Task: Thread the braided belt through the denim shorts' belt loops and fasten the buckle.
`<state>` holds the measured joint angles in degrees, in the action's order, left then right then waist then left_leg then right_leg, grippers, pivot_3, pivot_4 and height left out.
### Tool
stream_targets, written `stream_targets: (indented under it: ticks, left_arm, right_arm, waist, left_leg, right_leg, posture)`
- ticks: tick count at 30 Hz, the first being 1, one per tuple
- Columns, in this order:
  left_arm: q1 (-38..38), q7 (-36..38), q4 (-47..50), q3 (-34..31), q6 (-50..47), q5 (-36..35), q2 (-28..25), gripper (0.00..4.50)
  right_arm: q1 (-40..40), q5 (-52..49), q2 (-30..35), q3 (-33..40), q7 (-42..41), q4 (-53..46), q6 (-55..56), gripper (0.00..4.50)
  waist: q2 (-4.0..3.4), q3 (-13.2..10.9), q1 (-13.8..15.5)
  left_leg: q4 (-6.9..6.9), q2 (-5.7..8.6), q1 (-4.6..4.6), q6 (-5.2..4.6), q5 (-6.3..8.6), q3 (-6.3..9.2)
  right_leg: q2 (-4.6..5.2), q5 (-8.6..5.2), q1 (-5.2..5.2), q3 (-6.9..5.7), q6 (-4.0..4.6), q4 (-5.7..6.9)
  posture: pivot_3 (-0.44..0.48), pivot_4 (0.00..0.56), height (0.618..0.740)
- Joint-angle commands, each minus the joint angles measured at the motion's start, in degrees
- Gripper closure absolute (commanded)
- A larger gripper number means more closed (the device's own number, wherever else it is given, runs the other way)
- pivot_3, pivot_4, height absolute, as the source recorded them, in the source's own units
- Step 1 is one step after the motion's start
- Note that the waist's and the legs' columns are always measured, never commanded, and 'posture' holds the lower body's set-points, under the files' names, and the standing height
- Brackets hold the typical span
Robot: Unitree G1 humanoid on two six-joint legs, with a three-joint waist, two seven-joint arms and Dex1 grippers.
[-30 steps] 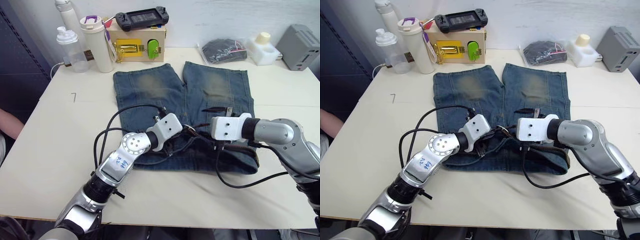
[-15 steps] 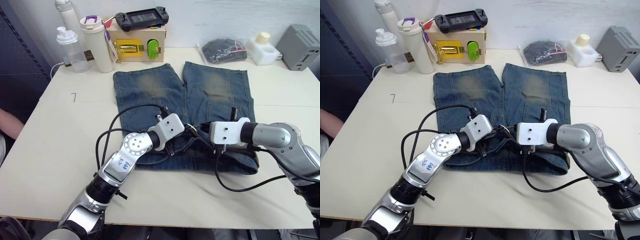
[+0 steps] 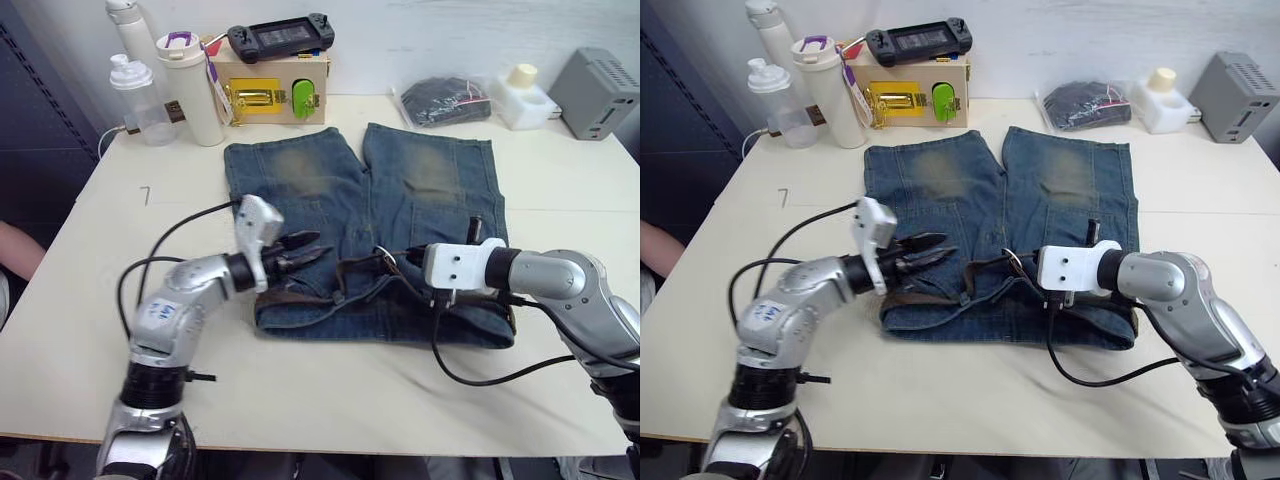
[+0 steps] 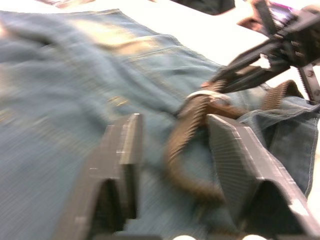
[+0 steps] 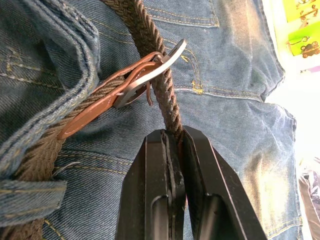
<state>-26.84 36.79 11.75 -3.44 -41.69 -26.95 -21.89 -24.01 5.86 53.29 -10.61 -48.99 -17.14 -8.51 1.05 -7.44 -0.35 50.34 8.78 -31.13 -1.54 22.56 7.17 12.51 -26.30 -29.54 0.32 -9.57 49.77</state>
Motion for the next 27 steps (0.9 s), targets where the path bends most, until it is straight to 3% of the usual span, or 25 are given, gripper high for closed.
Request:
stream_targets:
  ticks: [1, 2, 9, 13, 16, 20, 23, 27]
  left_arm:
    - [-1.84, 0.86, -6.1, -1.78, 1.37, -0.28, -1.33, 4.12]
    - [-2.18, 0.97, -8.33, -0.7, 2.12, 1.44, -2.26, 4.42]
    - [-1.51, 5.88, -14.44, 9.03, 10.77, 11.01, -7.22, 4.42]
    - [-0.99, 6.78, -16.6, 11.08, 14.38, 14.1, -7.67, 4.42]
    - [-0.77, 6.89, -17.74, 11.79, 16.6, 15.83, -7.76, 4.42]
    - [-1.07, 6.6, -18.75, 11.46, 18.69, 16.25, -7.35, 4.42]
    - [-1.69, 6.17, -19.23, 10.76, 20.1, 16.43, -6.98, 4.42]
    - [-3.0, 6.06, -17.32, 7.8, 20.84, 13.61, -5.49, 4.42]
  right_arm:
    - [0.13, 0.67, -0.13, 2.83, 0.85, -1.24, 1.92, 4.5]
    - [0.38, 0.37, -0.21, 3.06, 0.82, -1.56, 2.03, 4.5]
    - [3.58, -2.24, 0.41, 8.92, 1.17, -2.94, 1.13, 4.5]
    - [5.65, -5.42, 0.9, 14.74, 0.65, -3.67, -0.19, 4.5]
    - [8.05, -7.88, 4.09, 23.84, -0.89, -0.32, 0.59, 4.5]
    - [8.7, -11.45, 6.47, 28.8, -3.17, 0.75, 0.5, 4.5]
    - [7.92, -15.2, 6.22, 29.18, -4.84, -1.22, -0.35, 4.5]
    - [5.92, -16.72, 5.49, 24.02, -6.0, -5.46, -0.92, 4.5]
  waist:
    - [0.0, 0.0, 0.3]
    - [0.01, 0.0, 0.33]
    - [0.01, 0.0, 0.16]
    - [0.0, 0.01, 0.19]
    - [-0.01, 0.01, 0.34]
    - [-0.03, 0.02, 0.33]
    - [-0.06, 0.05, 0.17]
    - [-0.07, 0.05, 0.16]
  left_leg:
    - [0.03, 0.02, 0.0, 0.0, 0.0, 0.02]
    - [0.06, 0.03, -0.01, 0.0, 0.0, 0.06]
    - [0.08, 0.03, -0.04, 0.0, 0.0, 0.07]
    - [0.09, 0.04, -0.03, 0.0, 0.0, 0.06]
    - [0.08, 0.04, -0.03, 0.0, 0.0, 0.07]
    - [0.11, 0.11, -0.02, -0.02, 0.0, 0.07]
    - [0.1, 0.04, -0.01, -0.02, 0.0, 0.06]
    - [0.11, 0.03, -0.03, -0.02, 0.0, 0.04]
  right_leg:
    - [0.01, 0.0, 0.02, 0.0, 0.0, 0.0]
    - [0.01, 0.0, 0.03, 0.0, 0.0, 0.02]
    - [0.01, 0.0, 0.02, -0.01, 0.0, 0.06]
    - [0.02, 0.0, 0.04, -0.01, 0.0, 0.06]
    - [0.02, 0.0, 0.04, -0.02, 0.0, 0.06]
    - [0.04, 0.0, 0.07, -0.01, 0.0, 0.07]
    - [0.04, 0.0, 0.06, -0.02, 0.0, 0.07]
    - [0.05, 0.0, 0.05, -0.02, 0.0, 0.05]
  posture:
    - [0.0, 0.15, 0.645]
    - [0.0, 0.15, 0.645]
    - [0.0, 0.15, 0.645]
    - [0.0, 0.15, 0.645]
    - [0.0, 0.15, 0.645]
    - [0.0, 0.15, 0.645]
    - [0.0, 0.15, 0.645]
    - [0.0, 0.15, 0.645]
